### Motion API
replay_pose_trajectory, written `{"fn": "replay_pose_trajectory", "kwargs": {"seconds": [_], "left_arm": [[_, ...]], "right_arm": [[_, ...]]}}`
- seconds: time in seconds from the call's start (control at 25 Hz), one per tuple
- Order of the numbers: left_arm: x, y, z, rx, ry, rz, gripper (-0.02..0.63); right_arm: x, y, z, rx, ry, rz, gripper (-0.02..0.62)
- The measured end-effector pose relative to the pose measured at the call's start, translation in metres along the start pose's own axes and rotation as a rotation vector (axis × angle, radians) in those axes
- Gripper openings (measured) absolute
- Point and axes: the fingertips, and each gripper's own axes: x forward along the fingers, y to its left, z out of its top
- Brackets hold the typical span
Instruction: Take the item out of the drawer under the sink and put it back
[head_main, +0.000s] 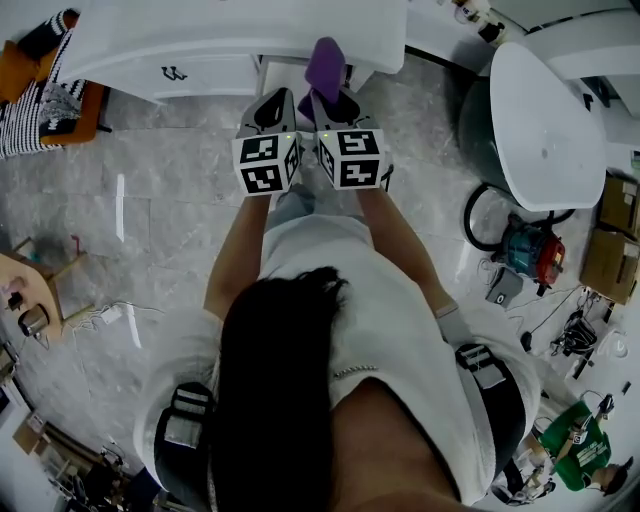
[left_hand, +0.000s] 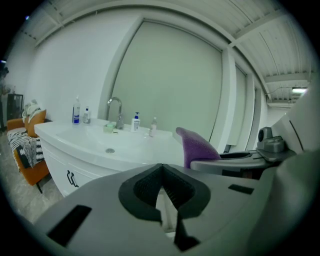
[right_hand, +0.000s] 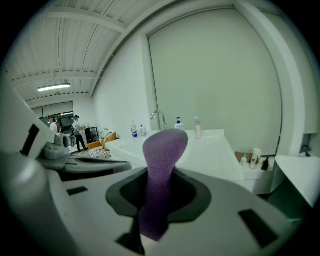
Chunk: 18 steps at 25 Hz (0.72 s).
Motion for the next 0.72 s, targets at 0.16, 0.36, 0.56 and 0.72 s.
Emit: {"fn": "replay_pose_trajectory", "kwargs": {"seconds": [0.16,0.36,0.56,0.72], "left_arm": [[-0.004,0.001,-0.005,-0.011,-0.001,-0.008,0.003],[-0.009,0.002,-0.013,-0.018,0.007,-0.002,0.003],[-0.011,0.004,-0.013,-0.028,-0.003,-0.010,0.003],[-0.013,0.008,-0.011,-0.025,-0.007,-0.007,0.003]], "right_arm": [[-0.003,0.004,-0.004,-0.027,0.010,-0.003,0.103],[-0.007,0.004,-0.010,-0.030,0.018,-0.005,0.103],[-0.006,0.008,-0.010,-0.024,0.016,-0.002,0.103],[-0.006,0.011,-0.008,-0.025,0.012,-0.002,0.103]]}}
